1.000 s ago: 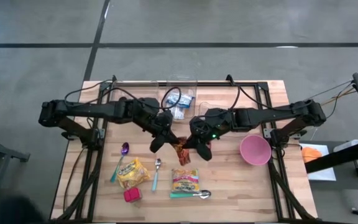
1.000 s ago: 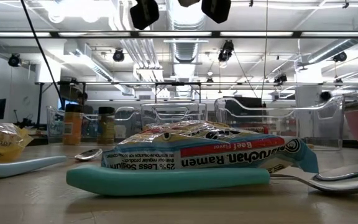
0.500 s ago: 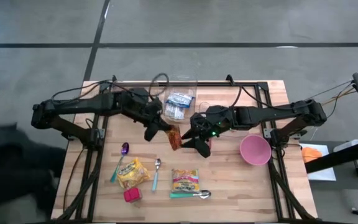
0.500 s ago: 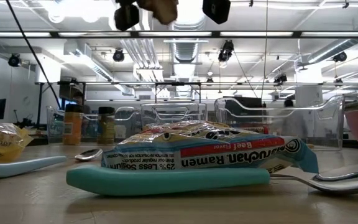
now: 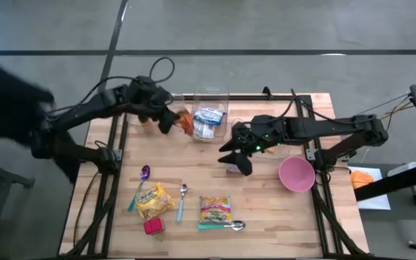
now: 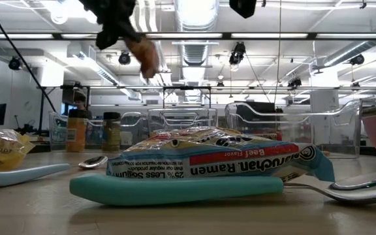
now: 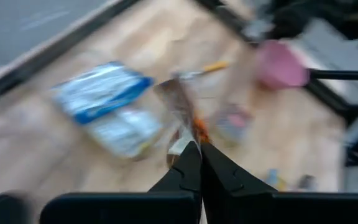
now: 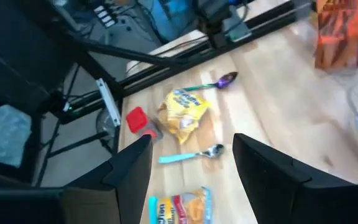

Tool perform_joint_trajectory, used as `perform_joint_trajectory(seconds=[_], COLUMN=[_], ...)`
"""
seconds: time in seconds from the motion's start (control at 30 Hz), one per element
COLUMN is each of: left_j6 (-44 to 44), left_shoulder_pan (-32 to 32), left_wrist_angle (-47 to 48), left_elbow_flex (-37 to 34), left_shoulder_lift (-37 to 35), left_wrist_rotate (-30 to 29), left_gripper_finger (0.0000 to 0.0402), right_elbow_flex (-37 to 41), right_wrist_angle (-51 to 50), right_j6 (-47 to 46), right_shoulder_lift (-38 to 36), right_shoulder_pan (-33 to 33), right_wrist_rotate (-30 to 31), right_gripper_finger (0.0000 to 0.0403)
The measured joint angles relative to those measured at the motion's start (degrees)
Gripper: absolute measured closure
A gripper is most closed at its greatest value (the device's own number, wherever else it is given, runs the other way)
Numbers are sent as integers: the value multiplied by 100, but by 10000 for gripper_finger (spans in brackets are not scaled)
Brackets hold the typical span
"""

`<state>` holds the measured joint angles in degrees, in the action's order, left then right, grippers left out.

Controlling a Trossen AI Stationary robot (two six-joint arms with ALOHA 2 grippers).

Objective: Pick & Place Food Item
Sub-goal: Put the orange seasoning pack into the left transparent bin

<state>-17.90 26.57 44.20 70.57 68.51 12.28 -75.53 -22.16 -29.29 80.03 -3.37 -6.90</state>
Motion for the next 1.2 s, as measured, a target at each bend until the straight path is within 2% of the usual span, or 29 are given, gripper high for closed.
perform_joint_trajectory(seconds=[0.23, 0.47, 0.63, 0.93, 1.2], left_j6=[439, 745, 917, 1098, 1195], left_shoulder_pan=[1110, 2232, 2834, 3204, 3215], left_wrist_angle=[599, 642, 771, 848, 708], left_elbow_flex=[-3, -9, -9, -91, -630], left_shoulder_lift=[62, 150, 345, 876, 1089], left_wrist_rotate=[-551, -591, -613, -728, -1110], left_gripper_finger=[401, 401, 401, 401, 401], right_elbow_flex=[4, 17, 35, 59, 77], right_wrist_angle=[-539, -1094, -1399, -1670, -1711], right_j6=[113, 149, 146, 122, 102], right_shoulder_lift=[-412, -814, -1024, -1134, -1137], right_shoulder_pan=[-1, 1, 1, -1, -12], right_wrist_rotate=[355, 817, 898, 1012, 1010], right_gripper_finger=[183, 183, 183, 183, 183])
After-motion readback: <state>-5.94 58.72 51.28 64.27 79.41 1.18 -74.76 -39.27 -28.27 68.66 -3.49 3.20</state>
